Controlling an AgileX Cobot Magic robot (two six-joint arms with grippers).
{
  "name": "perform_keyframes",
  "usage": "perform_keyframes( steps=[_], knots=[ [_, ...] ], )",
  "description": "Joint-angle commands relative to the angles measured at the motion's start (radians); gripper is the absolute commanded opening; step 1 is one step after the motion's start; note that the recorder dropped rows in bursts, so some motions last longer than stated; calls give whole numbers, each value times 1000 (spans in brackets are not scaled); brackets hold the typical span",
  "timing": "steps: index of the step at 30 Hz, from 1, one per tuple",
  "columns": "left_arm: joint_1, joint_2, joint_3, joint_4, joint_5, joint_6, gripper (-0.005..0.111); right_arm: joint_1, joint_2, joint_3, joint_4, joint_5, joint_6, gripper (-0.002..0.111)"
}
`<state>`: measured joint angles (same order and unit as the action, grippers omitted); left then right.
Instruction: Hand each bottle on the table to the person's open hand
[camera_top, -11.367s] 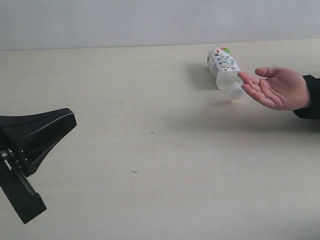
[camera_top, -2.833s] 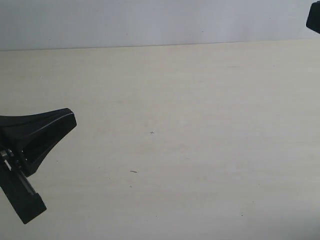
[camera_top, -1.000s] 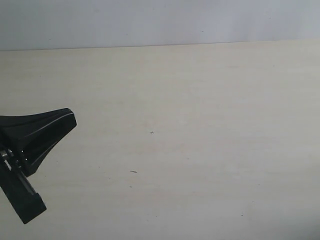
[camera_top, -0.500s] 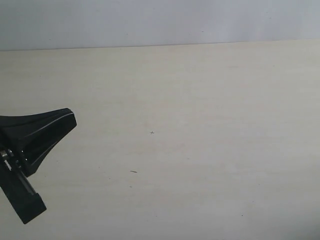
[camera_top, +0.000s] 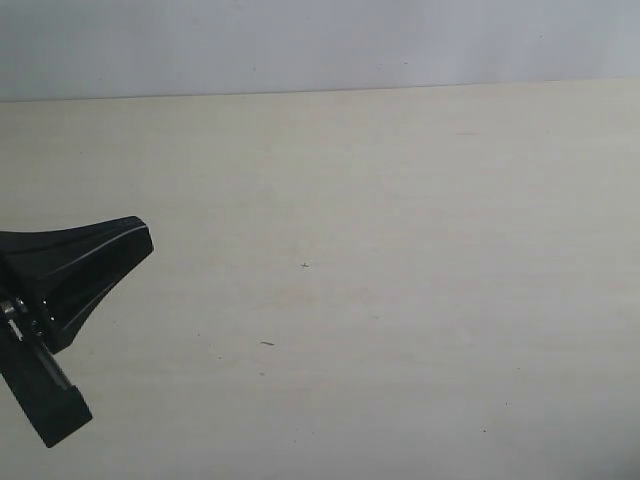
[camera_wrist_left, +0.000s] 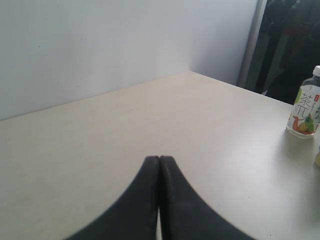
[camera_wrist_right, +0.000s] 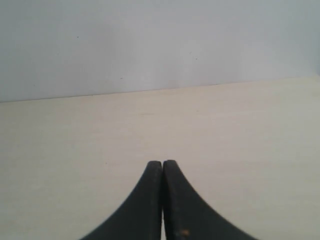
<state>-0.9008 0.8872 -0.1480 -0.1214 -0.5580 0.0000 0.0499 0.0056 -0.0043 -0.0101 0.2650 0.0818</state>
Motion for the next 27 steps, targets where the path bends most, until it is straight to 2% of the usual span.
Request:
perform_keyframes(
  steps=[1,10,13,16,24,27],
  knots=[
    [-6,-7,4,-10,-7,0,1,-6,-6,4,4,0,1,0],
    [-6,-7,4,-10,-7,0,1,-6,-6,4,4,0,1,0],
    [23,-12,4,-10,4,27,1,-3,-6,4,10,0,1,0],
    [131,-41,4,-10,81,0,1,-3,-6,4,10,0,1,0],
    [504,-255,4,-10,425,-90,1,-3,-6,4,10,0,1,0],
    [602,-357,4,-10,535,-83,1,-3,-6,4,10,0,1,0]
  ],
)
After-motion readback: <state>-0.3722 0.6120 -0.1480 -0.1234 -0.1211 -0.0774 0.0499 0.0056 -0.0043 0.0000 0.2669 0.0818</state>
